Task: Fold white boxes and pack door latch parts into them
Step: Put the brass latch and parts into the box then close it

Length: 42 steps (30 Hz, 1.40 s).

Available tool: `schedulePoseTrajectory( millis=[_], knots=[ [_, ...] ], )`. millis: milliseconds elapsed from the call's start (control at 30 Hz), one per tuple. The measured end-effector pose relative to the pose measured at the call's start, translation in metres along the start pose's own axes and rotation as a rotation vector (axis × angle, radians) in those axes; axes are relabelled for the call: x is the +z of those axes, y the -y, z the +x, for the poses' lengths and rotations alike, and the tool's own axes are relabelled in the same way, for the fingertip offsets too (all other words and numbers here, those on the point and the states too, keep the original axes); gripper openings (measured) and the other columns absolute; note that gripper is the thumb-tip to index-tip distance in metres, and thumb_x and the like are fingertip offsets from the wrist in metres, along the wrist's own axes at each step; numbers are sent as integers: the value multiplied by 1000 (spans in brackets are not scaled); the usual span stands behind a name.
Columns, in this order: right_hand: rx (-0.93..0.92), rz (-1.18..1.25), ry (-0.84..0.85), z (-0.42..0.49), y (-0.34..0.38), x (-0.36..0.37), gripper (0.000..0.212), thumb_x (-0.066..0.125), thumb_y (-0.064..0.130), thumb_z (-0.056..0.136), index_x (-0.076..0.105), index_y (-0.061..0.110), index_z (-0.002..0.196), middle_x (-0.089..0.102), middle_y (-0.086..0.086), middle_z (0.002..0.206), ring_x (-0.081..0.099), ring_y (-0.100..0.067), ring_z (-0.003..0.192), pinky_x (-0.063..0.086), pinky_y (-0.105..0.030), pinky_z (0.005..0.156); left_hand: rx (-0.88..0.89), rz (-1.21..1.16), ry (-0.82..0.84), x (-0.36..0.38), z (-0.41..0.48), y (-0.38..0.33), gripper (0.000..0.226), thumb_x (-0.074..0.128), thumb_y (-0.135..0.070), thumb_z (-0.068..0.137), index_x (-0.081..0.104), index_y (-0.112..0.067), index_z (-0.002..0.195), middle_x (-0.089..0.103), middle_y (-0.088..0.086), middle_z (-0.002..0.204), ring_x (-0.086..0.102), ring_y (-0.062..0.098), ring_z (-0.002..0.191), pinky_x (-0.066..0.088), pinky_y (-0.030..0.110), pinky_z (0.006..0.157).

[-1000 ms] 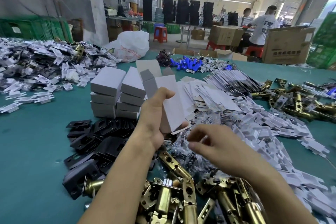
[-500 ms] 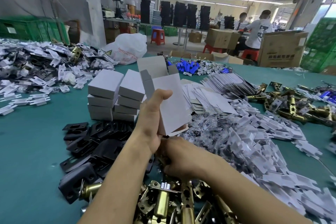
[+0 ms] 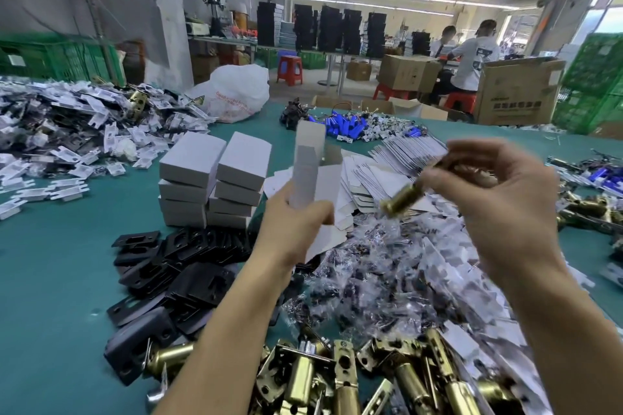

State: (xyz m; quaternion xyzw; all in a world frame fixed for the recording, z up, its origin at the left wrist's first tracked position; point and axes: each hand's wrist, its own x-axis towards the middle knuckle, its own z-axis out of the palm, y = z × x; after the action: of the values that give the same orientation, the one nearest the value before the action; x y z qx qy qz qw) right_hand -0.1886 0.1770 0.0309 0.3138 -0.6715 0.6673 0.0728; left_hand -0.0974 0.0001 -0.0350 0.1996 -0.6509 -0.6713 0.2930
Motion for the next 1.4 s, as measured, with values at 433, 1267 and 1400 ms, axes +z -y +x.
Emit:
schedulePoseTrajectory(
  millis=[433,1267,1400],
  knots=[
    [-240,-173,-54,19,18,49,24,84,10,74,72,18,94,71,12,85,71,-5,77,60,-32,76,-39,-21,349,6,-8,3,39,70,-17,70,65,-30,106,71,-10,83,71,18,74,59,40,56],
    [292,-942,201,29,-78,-34,31,47,2,92,73,13,106,72,-13,102,62,-23,71,57,-40,76,81,-292,-22,9,-13,-7,45,92,-26,64,68,-21,101,75,-9,82,74,19,73,58,38,49],
    [468,-1074,269,25,-104,-56,31,45,-1,87,70,9,102,71,-10,92,68,-26,70,61,-47,70,130,-385,57,7,-16,-10,19,79,-27,71,77,-34,88,76,-1,92,75,23,83,58,39,50]
  ],
)
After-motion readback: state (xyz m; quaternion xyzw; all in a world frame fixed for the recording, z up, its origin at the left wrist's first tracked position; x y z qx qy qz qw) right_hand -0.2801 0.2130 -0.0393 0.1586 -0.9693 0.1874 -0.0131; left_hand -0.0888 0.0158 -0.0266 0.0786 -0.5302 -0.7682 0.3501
